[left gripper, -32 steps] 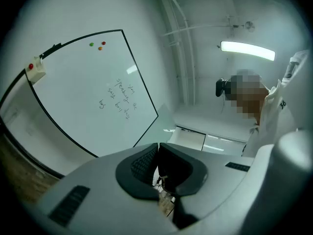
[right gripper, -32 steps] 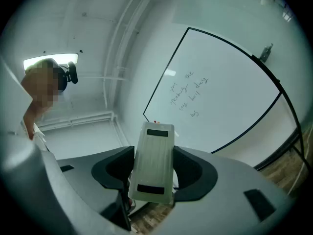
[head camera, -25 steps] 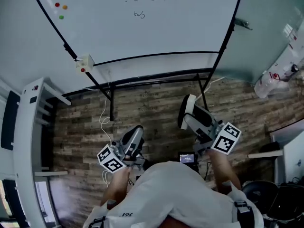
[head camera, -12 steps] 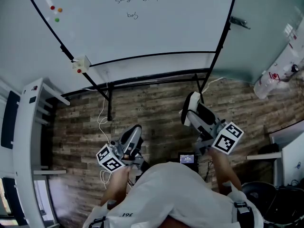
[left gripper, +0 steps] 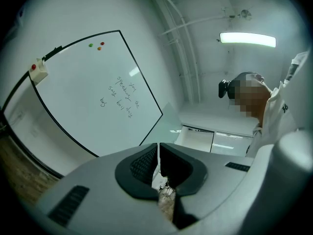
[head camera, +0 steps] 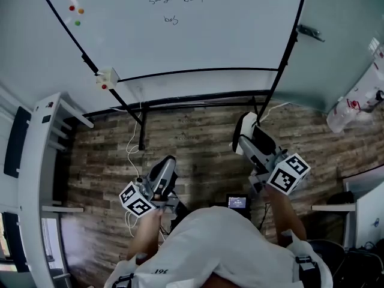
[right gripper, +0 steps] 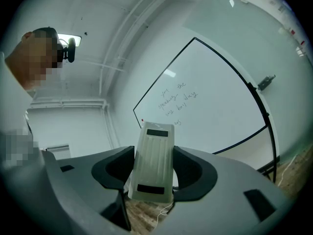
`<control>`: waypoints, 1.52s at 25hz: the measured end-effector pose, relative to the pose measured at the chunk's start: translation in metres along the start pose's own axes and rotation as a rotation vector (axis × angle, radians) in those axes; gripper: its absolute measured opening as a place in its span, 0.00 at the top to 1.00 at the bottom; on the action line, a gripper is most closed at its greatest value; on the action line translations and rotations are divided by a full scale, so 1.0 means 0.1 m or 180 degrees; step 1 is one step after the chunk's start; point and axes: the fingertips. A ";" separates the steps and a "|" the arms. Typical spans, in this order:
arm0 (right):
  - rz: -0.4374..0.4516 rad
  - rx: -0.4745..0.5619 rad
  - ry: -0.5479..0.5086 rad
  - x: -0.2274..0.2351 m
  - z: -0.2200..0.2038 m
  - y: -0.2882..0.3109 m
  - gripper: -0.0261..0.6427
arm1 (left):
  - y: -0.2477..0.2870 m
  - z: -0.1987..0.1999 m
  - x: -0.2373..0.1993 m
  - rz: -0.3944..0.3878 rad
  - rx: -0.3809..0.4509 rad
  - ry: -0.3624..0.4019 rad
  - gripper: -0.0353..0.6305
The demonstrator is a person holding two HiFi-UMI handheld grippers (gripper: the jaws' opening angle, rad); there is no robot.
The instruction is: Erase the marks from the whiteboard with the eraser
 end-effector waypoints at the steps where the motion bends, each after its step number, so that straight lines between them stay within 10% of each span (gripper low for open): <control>1: 0.0014 -0.0019 -0.0041 0.01 0.01 0.02 0.56 | 0.01 0.01 -0.01 0.0010 0.0019 0.0013 0.93; 10: -0.0024 -0.0117 -0.0298 0.14 0.07 0.45 0.56 | 0.11 0.19 -0.23 0.0204 -0.0018 0.0250 0.93; 26: -0.0053 0.0077 -0.0637 -0.08 0.34 2.20 0.56 | 0.36 1.22 -1.36 -0.0485 -0.0480 0.0298 0.94; 38: -0.0585 0.0185 -0.1093 -0.14 0.37 3.23 0.56 | 0.25 2.00 -2.31 -0.0559 -0.0237 0.0303 0.94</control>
Point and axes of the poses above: the fingertips, and each gripper's own axes: y forward along the fingers, x to its right, z out of its top, and after that the axes turned 1 degree about -z, right-handed
